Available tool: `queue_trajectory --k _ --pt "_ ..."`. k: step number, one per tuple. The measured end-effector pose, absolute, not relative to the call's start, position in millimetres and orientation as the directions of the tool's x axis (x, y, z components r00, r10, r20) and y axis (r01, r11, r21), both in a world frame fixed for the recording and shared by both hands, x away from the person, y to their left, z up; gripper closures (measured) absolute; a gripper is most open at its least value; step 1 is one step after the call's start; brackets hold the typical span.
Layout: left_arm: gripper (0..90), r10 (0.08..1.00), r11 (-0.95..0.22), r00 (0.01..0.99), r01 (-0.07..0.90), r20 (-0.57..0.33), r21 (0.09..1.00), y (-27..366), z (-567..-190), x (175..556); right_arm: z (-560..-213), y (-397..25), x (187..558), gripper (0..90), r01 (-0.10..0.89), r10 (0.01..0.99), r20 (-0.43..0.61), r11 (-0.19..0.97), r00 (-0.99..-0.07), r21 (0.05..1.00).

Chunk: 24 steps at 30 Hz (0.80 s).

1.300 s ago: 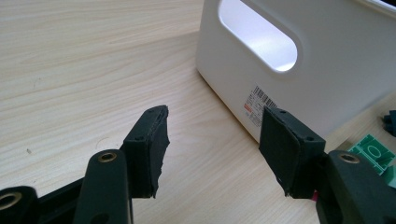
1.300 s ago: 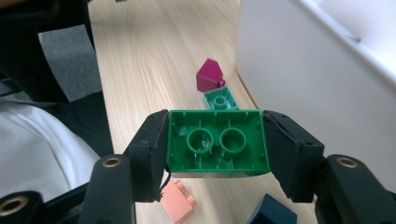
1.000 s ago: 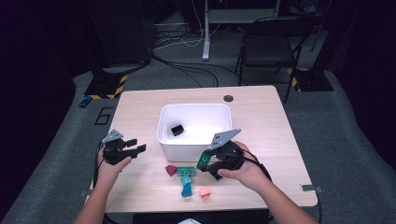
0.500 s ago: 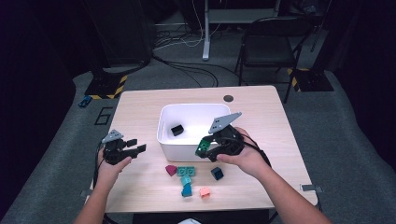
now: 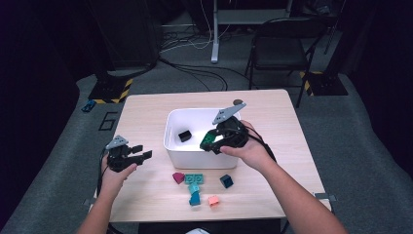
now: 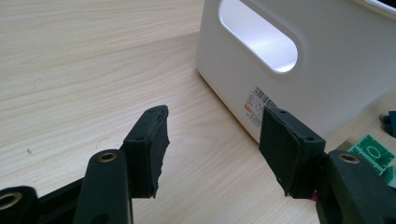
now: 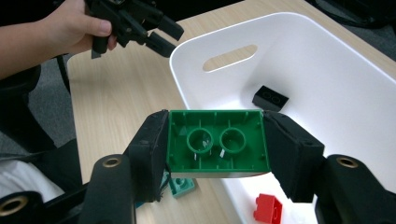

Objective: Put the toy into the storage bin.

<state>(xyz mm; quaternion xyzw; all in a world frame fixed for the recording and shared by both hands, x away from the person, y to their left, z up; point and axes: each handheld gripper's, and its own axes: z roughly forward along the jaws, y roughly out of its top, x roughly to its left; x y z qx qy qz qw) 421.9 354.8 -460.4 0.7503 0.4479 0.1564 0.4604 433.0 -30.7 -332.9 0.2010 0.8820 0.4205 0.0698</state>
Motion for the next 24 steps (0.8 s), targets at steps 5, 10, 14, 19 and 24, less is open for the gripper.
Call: queue_trajectory --k 5,10,14,19,24 --pt "41.8 0.815 -0.174 0.551 0.527 -0.178 0.832 354.6 -460.5 422.0 -330.1 -23.2 444.6 42.6 0.283 0.421 0.025 0.562 -0.907 0.777" --pt "41.8 0.814 -0.173 0.552 0.527 -0.180 0.832 355.2 -460.4 422.1 -332.1 -16.0 456.2 42.6 0.295 0.440 0.025 0.557 -0.898 0.777" --pt "41.8 0.815 -0.171 0.551 0.528 -0.182 0.832 355.5 -460.5 422.3 -336.1 -8.0 467.3 42.6 0.295 0.447 0.021 0.554 -0.894 0.778" --pt "41.8 0.813 -0.173 0.553 0.528 -0.182 0.831 355.2 -460.7 422.5 -341.8 3.8 479.6 42.6 0.296 0.453 0.017 0.554 -0.891 0.778" --pt "41.8 0.813 -0.170 0.552 0.526 -0.183 0.833 355.0 -460.7 422.6 -349.1 14.6 492.6 42.6 0.292 0.457 0.013 0.546 -0.889 0.785"
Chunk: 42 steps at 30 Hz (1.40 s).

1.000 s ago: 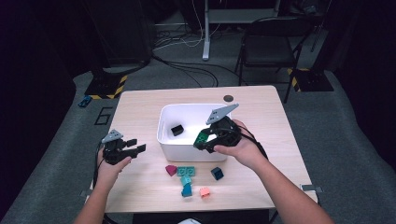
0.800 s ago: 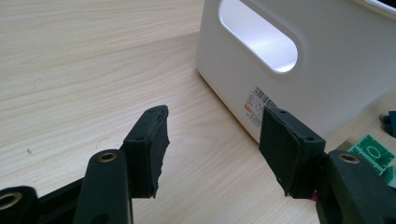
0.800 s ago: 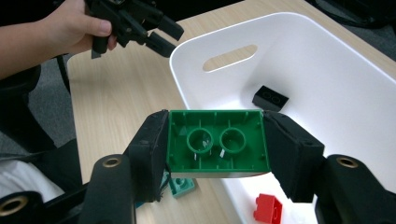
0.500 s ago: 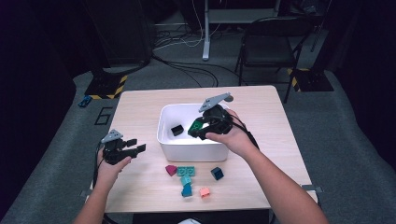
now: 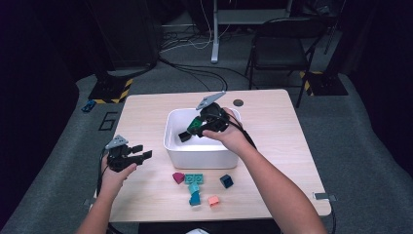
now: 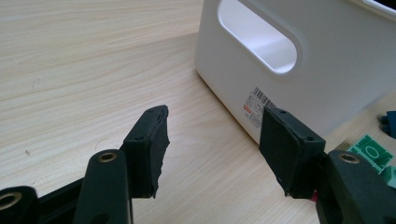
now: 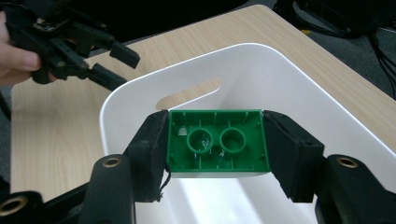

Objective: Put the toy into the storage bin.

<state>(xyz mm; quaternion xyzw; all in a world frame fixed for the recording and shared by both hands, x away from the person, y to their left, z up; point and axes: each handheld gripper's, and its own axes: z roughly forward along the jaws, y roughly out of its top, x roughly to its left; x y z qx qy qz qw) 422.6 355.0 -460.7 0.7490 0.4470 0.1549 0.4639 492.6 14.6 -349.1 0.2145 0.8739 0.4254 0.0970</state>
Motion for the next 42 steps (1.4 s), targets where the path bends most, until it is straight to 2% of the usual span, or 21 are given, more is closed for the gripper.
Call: queue_trajectory --k 20,28,34,42 --pt "41.8 0.810 -0.173 0.557 0.527 -0.184 0.832 354.6 -461.1 423.2 -385.9 49.3 530.7 42.5 0.356 0.503 0.013 0.592 -0.864 0.723" --pt "41.8 0.809 -0.175 0.558 0.528 -0.185 0.831 355.3 -460.9 423.3 -398.5 60.3 536.2 42.3 0.345 0.499 -0.007 0.610 -0.867 0.713" --pt "41.8 0.809 -0.173 0.558 0.526 -0.185 0.832 355.0 -460.9 423.3 -397.5 59.4 536.3 40.2 0.352 0.511 -0.014 0.611 -0.859 0.709" --pt "41.8 0.809 -0.177 0.558 0.528 -0.182 0.831 354.3 -461.1 423.2 -379.3 41.9 529.7 40.3 0.348 0.521 -0.008 0.580 -0.853 0.737"
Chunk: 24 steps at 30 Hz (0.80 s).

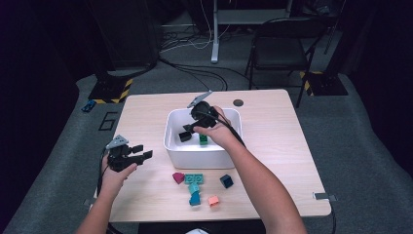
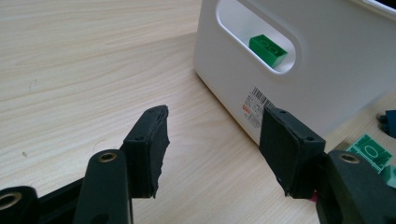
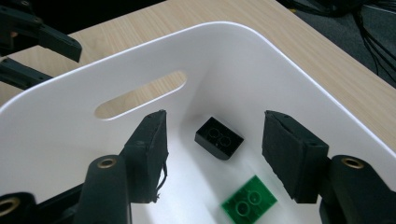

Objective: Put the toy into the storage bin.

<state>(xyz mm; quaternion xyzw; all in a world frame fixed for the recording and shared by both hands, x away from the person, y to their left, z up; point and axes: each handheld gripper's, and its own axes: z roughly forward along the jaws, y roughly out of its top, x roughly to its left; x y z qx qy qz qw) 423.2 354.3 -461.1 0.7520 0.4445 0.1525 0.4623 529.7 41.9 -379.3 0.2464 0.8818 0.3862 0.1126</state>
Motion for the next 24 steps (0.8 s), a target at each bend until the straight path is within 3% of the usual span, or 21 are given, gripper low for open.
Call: queue_trajectory --k 24 --pt "41.6 0.815 -0.180 0.552 0.530 -0.176 0.829 354.1 -461.8 423.0 -328.5 -3.0 457.0 42.4 0.243 0.423 -0.027 0.569 -0.906 0.786"
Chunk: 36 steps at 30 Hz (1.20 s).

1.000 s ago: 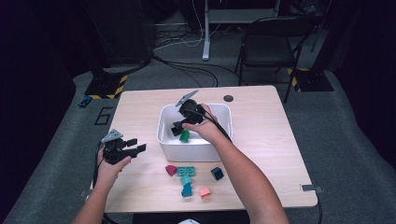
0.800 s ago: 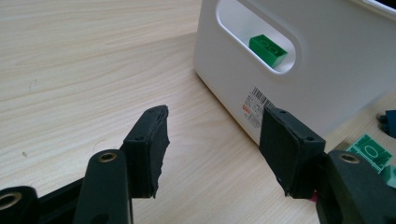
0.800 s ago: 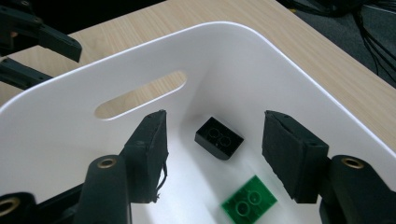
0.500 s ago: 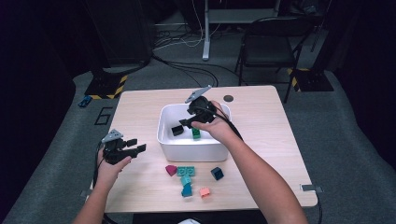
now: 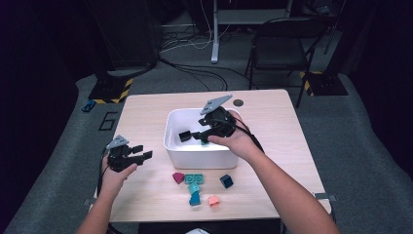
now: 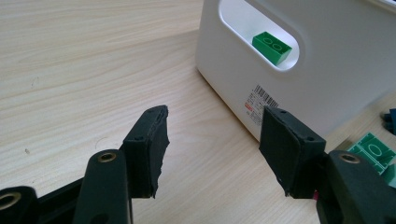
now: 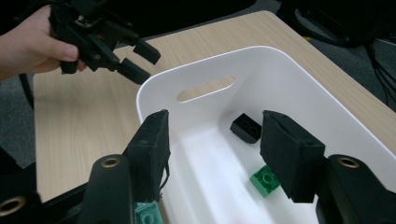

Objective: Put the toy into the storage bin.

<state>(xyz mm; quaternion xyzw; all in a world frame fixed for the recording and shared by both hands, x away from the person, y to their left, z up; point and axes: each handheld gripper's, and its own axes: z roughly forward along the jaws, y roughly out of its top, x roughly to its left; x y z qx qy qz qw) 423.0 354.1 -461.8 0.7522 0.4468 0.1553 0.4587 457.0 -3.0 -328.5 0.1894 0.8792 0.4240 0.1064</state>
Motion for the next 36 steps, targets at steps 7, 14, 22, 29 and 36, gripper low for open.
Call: queue_trajectory --k 7,14,22,29,36 --pt "41.6 0.815 -0.180 0.552 0.532 -0.177 0.828 354.5 -461.8 422.8 -325.8 -13.3 438.9 43.1 0.231 0.403 -0.020 0.566 -0.915 0.792" --pt "41.6 0.815 -0.182 0.552 0.535 -0.178 0.825 354.2 -461.6 422.3 -327.8 -24.1 418.5 42.8 0.232 0.392 -0.001 0.546 -0.920 0.805" --pt "41.6 0.816 -0.182 0.551 0.533 -0.176 0.826 354.3 -461.7 422.4 -341.8 -33.5 399.8 43.3 0.218 0.382 -0.014 0.555 -0.924 0.803" --pt "41.6 0.817 -0.182 0.549 0.533 -0.175 0.826 354.0 -462.0 422.2 -363.0 -41.3 388.3 44.3 0.245 0.409 0.002 0.543 -0.913 0.803" --pt "41.6 0.817 -0.182 0.549 0.535 -0.176 0.825 353.9 -462.0 422.1 -388.5 -48.0 382.2 45.3 0.266 0.438 -0.002 0.550 -0.899 0.792"
